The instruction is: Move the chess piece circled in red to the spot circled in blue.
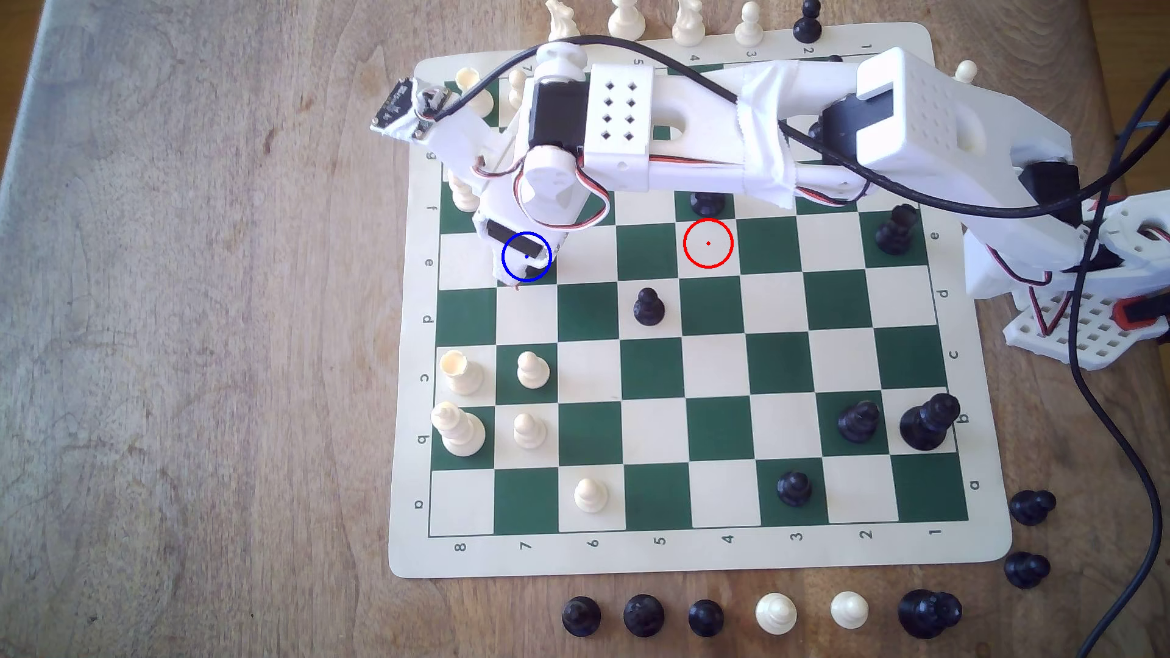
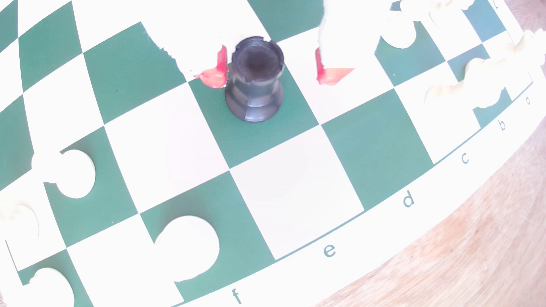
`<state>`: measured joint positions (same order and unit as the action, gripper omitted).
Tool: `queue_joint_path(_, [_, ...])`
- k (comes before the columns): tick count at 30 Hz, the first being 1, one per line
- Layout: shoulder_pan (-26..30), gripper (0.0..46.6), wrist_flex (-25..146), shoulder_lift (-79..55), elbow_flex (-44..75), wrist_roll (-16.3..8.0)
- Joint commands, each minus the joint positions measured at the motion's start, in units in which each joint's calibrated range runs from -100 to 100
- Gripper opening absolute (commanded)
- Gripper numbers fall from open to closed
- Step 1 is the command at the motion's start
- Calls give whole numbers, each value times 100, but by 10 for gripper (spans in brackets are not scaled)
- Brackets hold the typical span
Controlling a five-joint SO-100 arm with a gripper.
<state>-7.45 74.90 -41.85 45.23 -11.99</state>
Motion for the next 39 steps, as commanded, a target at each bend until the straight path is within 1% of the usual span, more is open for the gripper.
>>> queue_joint_path(1, [-127,195,-37,297,499,-39])
queue_joint_path(12, [100,200,675,1155,336,-93])
queue_joint_path(16, [225,202,725,2046,-534,-107])
queue_joint_path(17, [272,203,585,2555,-1196,-107])
queue_joint_path(21, [256,211,-62,3650,-2937,-59])
queue_joint_path(22, [248,211,-250,4024,-3580,-39])
queue_joint_path(25, [248,211,-651,4678,-4659,10])
queue_joint_path(26, [264,213,-1069,5153,-5484,107])
queue_joint_path(29, [272,219,-1552,5722,-6445,205])
queue_joint_path(30, [295,225,-1872,6104,-7053,303])
queue_joint_path(32, [350,230,-2183,6477,-7633,386])
queue_joint_path(34, [444,232,-2445,6808,-8177,454])
queue_joint_path(35, [561,233,-2625,7097,-8648,508])
queue_joint_path(38, [749,229,-3166,7691,-9519,567])
queue_joint_path(39, [858,209,-3796,8175,-10172,650])
